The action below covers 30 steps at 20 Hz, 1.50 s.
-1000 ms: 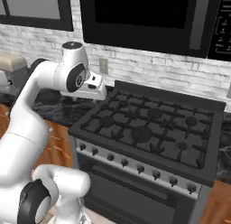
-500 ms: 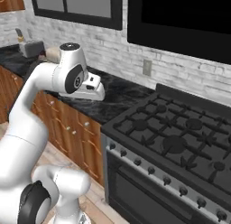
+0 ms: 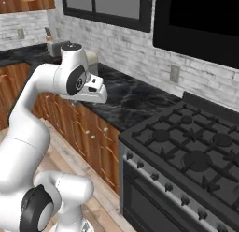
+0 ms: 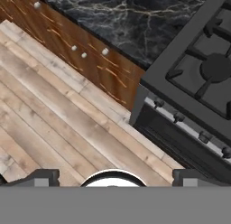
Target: Navigate to the toaster.
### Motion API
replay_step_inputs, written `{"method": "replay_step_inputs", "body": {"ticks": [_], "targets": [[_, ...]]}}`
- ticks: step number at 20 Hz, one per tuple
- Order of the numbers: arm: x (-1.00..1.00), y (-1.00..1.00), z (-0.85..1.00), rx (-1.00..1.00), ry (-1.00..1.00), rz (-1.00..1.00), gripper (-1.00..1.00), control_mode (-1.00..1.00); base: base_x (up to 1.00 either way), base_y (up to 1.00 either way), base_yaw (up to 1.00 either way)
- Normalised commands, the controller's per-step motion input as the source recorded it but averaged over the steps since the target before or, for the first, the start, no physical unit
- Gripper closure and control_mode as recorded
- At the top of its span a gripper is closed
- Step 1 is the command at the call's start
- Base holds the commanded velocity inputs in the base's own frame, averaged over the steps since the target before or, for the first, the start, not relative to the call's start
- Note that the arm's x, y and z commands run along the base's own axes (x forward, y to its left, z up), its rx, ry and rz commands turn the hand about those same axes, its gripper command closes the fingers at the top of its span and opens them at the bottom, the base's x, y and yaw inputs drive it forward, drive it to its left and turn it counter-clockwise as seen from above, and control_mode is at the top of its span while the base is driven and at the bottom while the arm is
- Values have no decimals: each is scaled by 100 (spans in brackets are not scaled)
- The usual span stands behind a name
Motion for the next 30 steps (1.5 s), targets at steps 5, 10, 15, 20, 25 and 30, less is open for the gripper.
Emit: {"method": "replay_step_inputs", "body": {"ticks": [5,10,15,20,25,30], "targets": [[0,0,0,0,0,0,-100,100,6,31,31],[0,0,0,0,0,0,-100,100,59,98,3],[0,0,0,0,0,0,-100,100,71,100,0],[0,0,0,0,0,0,-100,100,64,100,-1],[0,0,0,0,0,0,-100,100,68,100,-3],[0,0,0,0,0,0,-100,100,100,100,-2]]}}
